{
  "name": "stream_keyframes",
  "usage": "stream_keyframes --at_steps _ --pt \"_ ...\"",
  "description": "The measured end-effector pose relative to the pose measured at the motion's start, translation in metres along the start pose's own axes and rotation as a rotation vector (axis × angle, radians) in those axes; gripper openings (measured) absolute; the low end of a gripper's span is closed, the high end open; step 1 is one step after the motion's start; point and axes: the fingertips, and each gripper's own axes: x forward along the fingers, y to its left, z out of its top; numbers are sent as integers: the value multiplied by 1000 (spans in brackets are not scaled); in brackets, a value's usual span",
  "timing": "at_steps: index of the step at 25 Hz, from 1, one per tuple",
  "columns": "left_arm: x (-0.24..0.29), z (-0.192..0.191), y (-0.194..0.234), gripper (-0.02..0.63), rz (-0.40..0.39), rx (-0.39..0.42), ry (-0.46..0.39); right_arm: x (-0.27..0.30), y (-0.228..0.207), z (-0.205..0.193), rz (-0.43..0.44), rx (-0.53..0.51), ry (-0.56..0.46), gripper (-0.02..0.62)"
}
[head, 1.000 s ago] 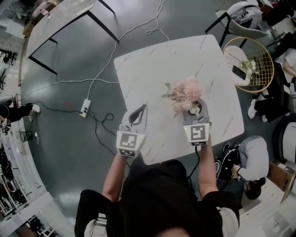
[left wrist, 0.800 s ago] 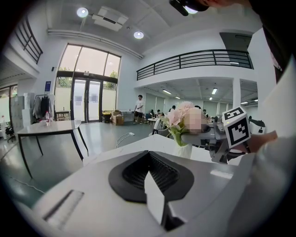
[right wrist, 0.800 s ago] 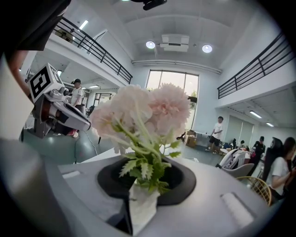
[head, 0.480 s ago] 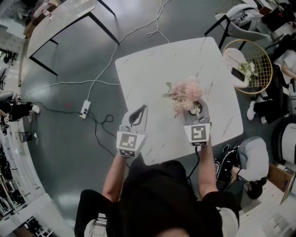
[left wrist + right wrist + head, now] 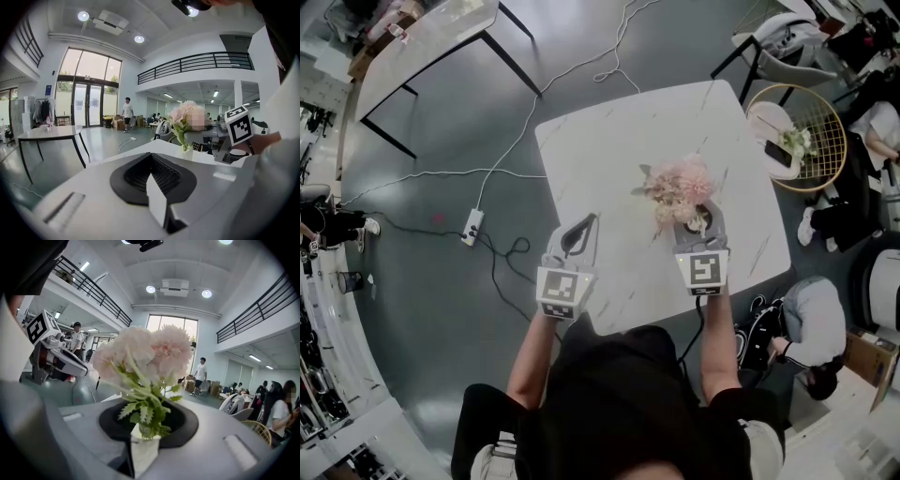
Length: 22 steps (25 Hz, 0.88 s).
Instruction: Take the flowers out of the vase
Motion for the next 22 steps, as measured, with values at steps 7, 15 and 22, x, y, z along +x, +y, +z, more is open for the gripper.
stream_keyframes --at_steps 7,15,22 --pt "-10 10 -1 6 -9 15 -22 -8 -2 19 -33 -7 -29 106" --pt "-27 22 0 6 -24 28 -50 -19 -2 38 -67 -20 -41 106" --pt "-42 29 2 6 -29 33 -75 -32 1 58 -97 -39 -65 106"
